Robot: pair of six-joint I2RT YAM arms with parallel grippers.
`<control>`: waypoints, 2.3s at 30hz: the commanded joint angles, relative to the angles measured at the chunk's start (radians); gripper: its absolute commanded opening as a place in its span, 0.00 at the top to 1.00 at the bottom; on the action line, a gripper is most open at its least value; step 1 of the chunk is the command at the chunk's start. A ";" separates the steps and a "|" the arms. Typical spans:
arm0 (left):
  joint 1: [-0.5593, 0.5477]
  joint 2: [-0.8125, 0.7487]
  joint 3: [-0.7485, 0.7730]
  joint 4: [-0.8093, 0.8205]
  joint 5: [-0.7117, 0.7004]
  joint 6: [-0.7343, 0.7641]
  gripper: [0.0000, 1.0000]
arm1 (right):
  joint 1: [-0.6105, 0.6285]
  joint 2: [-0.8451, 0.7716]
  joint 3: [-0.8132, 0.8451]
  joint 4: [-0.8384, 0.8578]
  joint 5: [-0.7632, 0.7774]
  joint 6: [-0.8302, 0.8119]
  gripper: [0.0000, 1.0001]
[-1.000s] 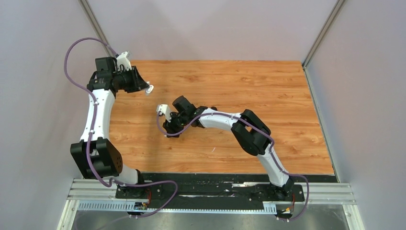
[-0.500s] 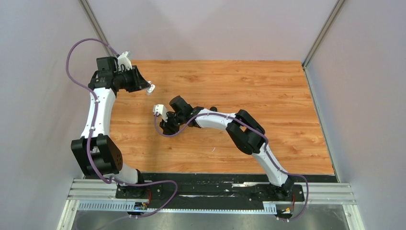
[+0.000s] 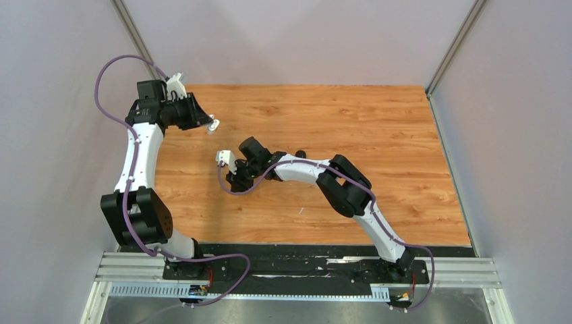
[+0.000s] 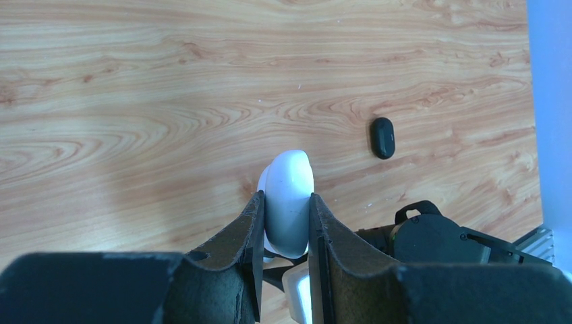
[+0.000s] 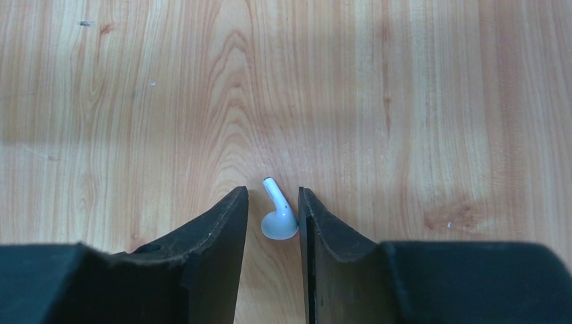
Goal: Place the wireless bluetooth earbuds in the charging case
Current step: Pick up the earbud from the center of the board.
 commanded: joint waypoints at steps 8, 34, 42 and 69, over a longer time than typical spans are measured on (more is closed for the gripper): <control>0.010 -0.007 0.012 0.040 0.026 -0.019 1.00 | -0.003 -0.002 0.023 -0.009 0.123 -0.028 0.64; 0.011 -0.014 -0.013 0.061 0.050 -0.038 1.00 | -0.007 -0.020 -0.024 -0.019 0.301 -0.038 0.62; 0.010 -0.012 -0.012 0.068 0.056 -0.044 1.00 | -0.014 -0.024 -0.031 -0.021 0.319 -0.009 0.67; -0.110 0.106 -0.021 0.138 0.121 -0.033 1.00 | -0.135 -0.623 -0.572 0.324 0.309 -0.625 1.00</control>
